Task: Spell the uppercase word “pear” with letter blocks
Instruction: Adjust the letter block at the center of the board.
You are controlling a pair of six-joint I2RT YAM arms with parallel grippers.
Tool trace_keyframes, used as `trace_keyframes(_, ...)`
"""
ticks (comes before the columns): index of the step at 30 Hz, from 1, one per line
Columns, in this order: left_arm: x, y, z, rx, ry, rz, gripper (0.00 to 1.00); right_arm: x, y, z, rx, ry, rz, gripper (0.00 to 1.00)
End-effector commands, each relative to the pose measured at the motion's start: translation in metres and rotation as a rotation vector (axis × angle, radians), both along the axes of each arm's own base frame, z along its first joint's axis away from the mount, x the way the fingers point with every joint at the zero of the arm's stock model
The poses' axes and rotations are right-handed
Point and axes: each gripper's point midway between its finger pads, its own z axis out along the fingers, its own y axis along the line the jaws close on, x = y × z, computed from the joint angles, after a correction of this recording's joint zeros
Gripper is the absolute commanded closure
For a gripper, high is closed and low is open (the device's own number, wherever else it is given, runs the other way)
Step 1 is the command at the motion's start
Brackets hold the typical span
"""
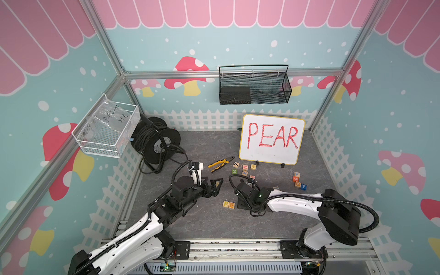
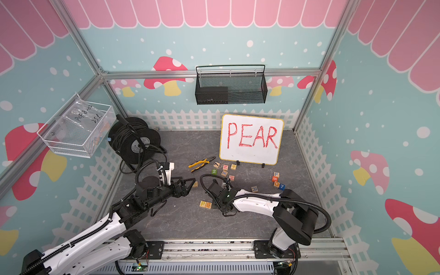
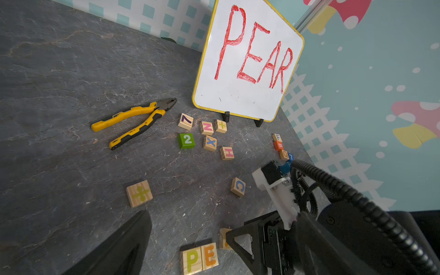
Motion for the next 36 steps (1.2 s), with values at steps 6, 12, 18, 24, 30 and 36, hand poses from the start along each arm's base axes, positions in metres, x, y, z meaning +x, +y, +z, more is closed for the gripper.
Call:
trace_keyframes(6, -0.001, -0.001, 0.004, -0.030, -0.013, -0.012, 0.03, 0.004, 0.005, 0.001, -0.013, -0.002, -0.034, 0.40)
trace_keyframes(12, -0.001, 0.000, 0.004, -0.024, -0.014, -0.008, 0.03, 0.009, 0.003, -0.003, -0.111, -0.005, -0.013, 0.40)
trace_keyframes(18, 0.000, 0.001, 0.002, -0.015, -0.012, -0.001, 0.03, 0.008, 0.003, -0.010, -0.159, 0.009, 0.013, 0.42)
trace_keyframes(24, 0.000, 0.001, 0.002, -0.011, -0.010, 0.000, 0.03, 0.002, -0.009, -0.012, -0.230, 0.021, 0.030, 0.44)
trace_keyframes(30, 0.001, 0.002, 0.000, -0.005, -0.009, 0.004, 0.03, -0.006, -0.011, -0.015, -0.246, 0.036, 0.058, 0.45)
trace_keyframes(36, 0.001, 0.001, 0.000, -0.005, -0.006, 0.003, 0.03, -0.008, -0.007, -0.013, -0.235, 0.028, 0.076, 0.48)
